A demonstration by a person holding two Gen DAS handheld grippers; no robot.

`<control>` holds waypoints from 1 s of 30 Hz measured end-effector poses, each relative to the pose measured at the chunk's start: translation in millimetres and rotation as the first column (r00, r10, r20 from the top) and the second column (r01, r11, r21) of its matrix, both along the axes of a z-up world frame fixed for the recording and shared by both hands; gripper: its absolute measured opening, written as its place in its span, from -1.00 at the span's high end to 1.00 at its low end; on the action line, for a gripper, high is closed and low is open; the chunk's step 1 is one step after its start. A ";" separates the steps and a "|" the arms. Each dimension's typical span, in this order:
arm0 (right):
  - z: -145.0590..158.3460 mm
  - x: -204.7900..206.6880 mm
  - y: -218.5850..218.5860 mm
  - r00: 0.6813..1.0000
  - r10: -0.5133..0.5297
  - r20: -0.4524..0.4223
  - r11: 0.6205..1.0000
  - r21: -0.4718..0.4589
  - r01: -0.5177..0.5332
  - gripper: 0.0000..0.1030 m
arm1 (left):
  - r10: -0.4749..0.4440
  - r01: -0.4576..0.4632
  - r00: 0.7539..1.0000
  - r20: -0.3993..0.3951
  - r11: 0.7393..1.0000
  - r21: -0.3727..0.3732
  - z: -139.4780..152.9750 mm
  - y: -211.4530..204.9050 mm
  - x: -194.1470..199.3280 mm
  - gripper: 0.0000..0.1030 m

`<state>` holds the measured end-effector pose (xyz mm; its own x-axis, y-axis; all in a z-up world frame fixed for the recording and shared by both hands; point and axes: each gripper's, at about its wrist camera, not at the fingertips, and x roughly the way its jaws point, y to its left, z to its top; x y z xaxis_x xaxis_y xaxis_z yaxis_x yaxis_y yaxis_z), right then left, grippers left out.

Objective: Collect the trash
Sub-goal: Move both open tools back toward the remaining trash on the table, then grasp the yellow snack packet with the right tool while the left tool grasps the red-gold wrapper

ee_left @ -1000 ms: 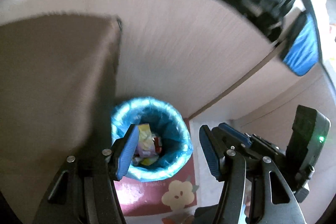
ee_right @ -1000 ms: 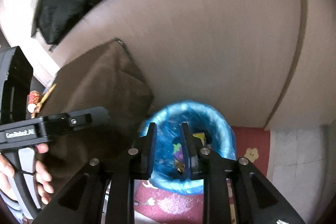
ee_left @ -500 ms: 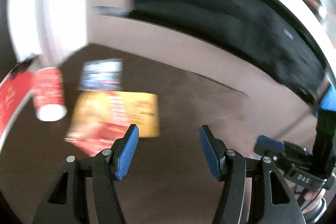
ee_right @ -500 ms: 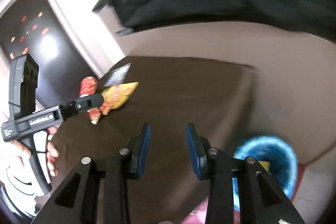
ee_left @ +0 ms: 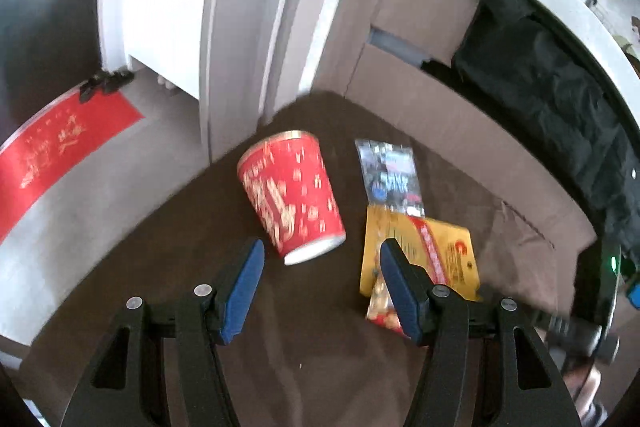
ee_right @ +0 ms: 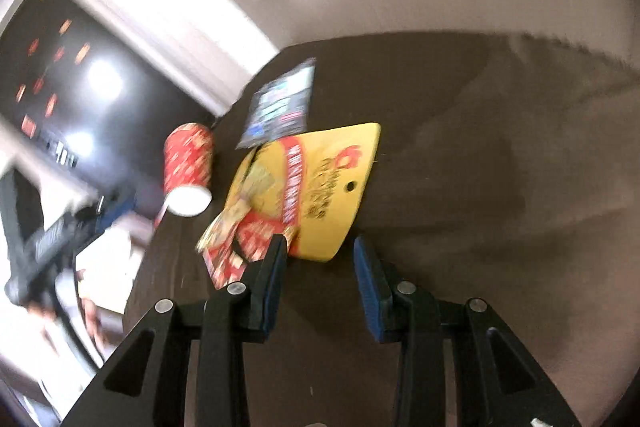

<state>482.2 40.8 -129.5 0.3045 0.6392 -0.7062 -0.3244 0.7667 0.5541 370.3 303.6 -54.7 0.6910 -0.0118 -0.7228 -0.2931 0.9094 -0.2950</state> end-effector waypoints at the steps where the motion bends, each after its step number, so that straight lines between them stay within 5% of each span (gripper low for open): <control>1: -2.0 5.9 0.0 1.000 -0.021 -0.010 0.999 0.034 0.022 0.36 | -0.018 0.018 1.000 -0.013 1.000 -0.006 -6.5 -1.5 -2.2 -0.18; 4: -6.2 13.7 9.9 0.999 -0.034 -0.031 0.996 0.079 0.037 0.43 | -0.060 0.059 0.997 -0.039 0.998 -0.025 -17.2 -12.6 -4.8 -0.18; 6: -5.1 14.6 19.8 1.000 0.013 -0.024 0.997 0.073 -0.011 0.89 | -0.087 0.084 0.995 -0.048 0.995 -0.049 -24.9 -20.7 -4.2 -0.18; 14: 39.0 -7.4 1.6 0.980 0.021 0.198 1.000 -0.023 -0.017 0.95 | -0.202 0.196 0.979 -0.038 0.974 -0.116 -43.3 -54.4 0.6 -0.19; 20: 66.2 -23.2 -58.7 0.956 -0.054 0.287 0.995 -0.068 0.077 0.95 | -0.138 0.124 0.988 -0.071 0.977 -0.171 -54.2 -65.5 9.8 -0.19; 27: 74.2 -51.1 -110.8 0.938 -0.085 0.337 0.986 -0.105 0.127 0.95 | -0.043 0.039 0.992 -0.120 0.999 -0.033 -52.6 -88.9 27.9 -0.17; 28: 75.3 -55.1 -116.2 0.935 -0.086 0.344 0.986 -0.105 0.129 0.95 | -0.055 0.051 0.992 -0.116 0.998 -0.037 -52.9 -91.0 29.6 -0.08; 30: 78.1 -60.5 -123.3 0.931 -0.088 0.355 0.986 -0.100 0.132 0.95 | -0.066 0.060 0.991 -0.119 0.997 -0.053 -53.5 -96.8 29.2 0.57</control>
<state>421.7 -82.5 -51.4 0.6087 0.5049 -0.6120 -0.3900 0.8622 0.3234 399.5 206.8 -108.2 0.5952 -0.0895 -0.7985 -0.2723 0.9125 -0.3053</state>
